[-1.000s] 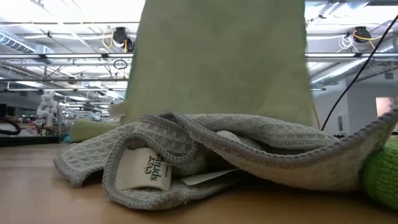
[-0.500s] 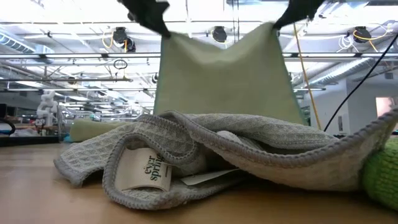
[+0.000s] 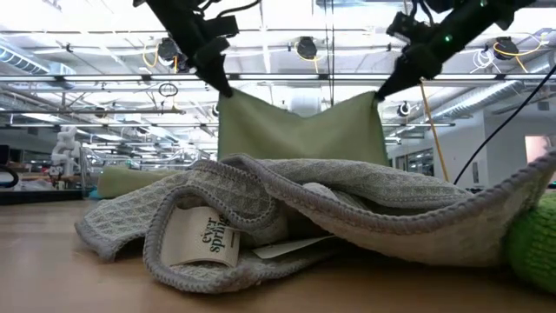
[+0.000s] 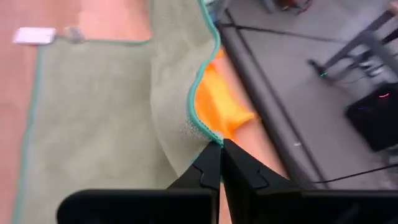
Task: Fold microfiber towels
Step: Fold the light green microfiber cloth
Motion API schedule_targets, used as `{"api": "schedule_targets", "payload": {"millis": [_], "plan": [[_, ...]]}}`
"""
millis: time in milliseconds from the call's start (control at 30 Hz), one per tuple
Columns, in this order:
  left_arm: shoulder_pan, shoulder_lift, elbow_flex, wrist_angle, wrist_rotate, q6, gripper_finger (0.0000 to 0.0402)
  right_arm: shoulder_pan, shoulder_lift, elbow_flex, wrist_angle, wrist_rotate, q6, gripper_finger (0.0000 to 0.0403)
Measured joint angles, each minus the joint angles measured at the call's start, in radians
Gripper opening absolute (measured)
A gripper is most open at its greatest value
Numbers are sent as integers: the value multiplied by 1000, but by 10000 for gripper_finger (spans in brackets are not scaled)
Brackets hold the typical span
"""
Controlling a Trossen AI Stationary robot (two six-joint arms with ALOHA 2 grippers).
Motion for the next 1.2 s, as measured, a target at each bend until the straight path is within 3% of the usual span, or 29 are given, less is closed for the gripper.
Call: {"api": "schedule_targets", "payload": {"millis": [267,567,933,1200], "plan": [[-83,0,-18,-36,56,-57,10,0,0,-72,0,-134,90,2],[-153,0,-158,44,55,-109,10,1,0,-156,6,-312,209,2],[-207,0,-335,294,56,-163,10,2,0,-259,60,-389,280,2],[-213,0,-400,353,82,-212,10,2,0,-260,41,-389,295,2]]}}
